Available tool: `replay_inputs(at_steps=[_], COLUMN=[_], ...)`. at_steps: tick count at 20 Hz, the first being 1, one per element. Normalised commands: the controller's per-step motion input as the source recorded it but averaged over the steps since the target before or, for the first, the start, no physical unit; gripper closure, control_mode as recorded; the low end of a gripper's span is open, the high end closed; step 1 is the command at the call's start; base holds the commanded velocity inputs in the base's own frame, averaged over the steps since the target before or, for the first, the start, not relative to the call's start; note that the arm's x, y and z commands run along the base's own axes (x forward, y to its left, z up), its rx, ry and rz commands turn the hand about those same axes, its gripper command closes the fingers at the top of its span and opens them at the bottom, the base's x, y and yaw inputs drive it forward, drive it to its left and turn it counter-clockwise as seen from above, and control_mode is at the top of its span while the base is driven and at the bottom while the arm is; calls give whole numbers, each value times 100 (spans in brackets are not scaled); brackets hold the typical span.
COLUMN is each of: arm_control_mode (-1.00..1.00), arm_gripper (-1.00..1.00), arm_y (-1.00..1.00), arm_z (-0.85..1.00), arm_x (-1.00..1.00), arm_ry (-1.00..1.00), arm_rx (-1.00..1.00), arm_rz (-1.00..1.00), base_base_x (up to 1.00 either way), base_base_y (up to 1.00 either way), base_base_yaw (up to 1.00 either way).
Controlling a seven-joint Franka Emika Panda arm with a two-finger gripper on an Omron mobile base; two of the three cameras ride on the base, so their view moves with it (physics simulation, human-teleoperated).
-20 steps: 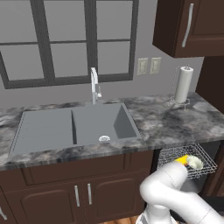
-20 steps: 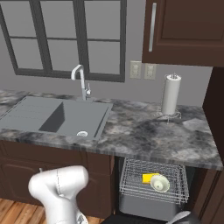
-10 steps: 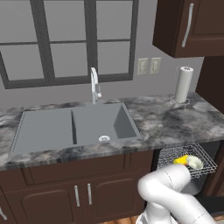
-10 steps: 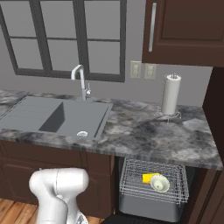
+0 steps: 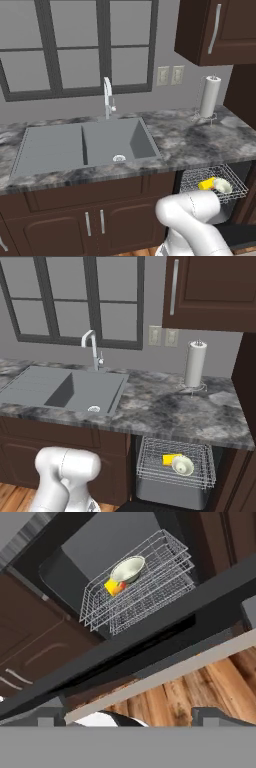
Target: Pick up the cup and bowl from the counter, place them in the dishwasher, and close the dishwasher door.
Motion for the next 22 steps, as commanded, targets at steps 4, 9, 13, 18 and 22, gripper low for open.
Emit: replay_inputs(at_steps=[4,9,13,18,22], arm_control_mode=[-100,-100,-100,-100,-100], arm_gripper=[-100,-100,-100,-100,-100], arm_y=[52,38,4,-1,-13], arm_z=[-35,-25,-2,0,0], arm_x=[-30,-3,0,9,29], arm_ry=[-12,-11,-8,-2,0], arm_rx=[14,21,14,1,0], arm_rz=[-6,-12,-4,0,0], base_base_x=[0,0,0,0,0], base_base_y=[0,0,0,0,0], base_base_yaw=[0,0,0,0,0])
